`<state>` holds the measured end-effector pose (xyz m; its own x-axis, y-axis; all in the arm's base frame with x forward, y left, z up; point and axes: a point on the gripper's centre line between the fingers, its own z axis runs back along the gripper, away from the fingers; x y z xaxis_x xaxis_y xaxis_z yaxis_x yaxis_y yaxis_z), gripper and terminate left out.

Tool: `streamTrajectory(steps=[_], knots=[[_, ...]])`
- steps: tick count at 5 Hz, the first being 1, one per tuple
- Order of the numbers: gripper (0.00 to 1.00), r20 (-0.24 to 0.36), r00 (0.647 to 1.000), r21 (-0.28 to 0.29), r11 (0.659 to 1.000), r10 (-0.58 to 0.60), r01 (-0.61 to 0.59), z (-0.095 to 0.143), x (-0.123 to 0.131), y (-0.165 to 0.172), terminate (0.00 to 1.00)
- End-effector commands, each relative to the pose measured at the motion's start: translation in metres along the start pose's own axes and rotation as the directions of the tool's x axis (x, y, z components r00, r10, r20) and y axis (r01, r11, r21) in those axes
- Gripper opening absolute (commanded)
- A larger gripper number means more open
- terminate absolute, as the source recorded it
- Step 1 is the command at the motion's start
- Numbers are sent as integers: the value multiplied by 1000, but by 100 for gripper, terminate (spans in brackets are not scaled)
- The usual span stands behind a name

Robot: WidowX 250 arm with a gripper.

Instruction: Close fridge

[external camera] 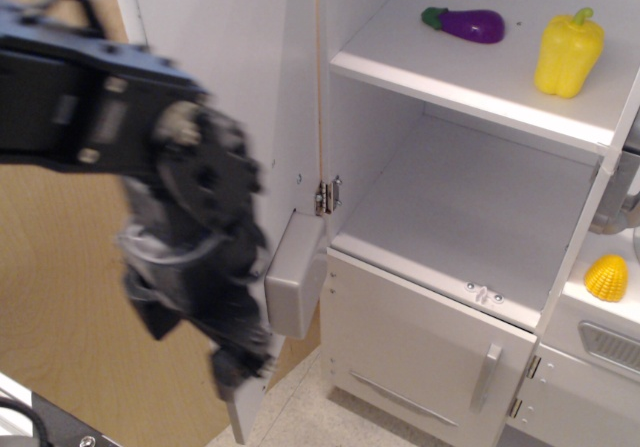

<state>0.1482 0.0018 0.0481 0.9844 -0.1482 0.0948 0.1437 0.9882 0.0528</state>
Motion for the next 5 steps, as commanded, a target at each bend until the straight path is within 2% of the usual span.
streamTrajectory(steps=[1,2,3,4,5], knots=[[100,9,1000,-10,1000,-13,13,8,6,45,0],[100,24,1000,-6,1000,-9,9,15,9,62,0],[100,7,1000,48,999,15,-15,21,16,85,0],[100,-21,998,64,997,53,-51,26,22,95,0],[100,-24,997,72,995,75,-73,23,33,93,0]])
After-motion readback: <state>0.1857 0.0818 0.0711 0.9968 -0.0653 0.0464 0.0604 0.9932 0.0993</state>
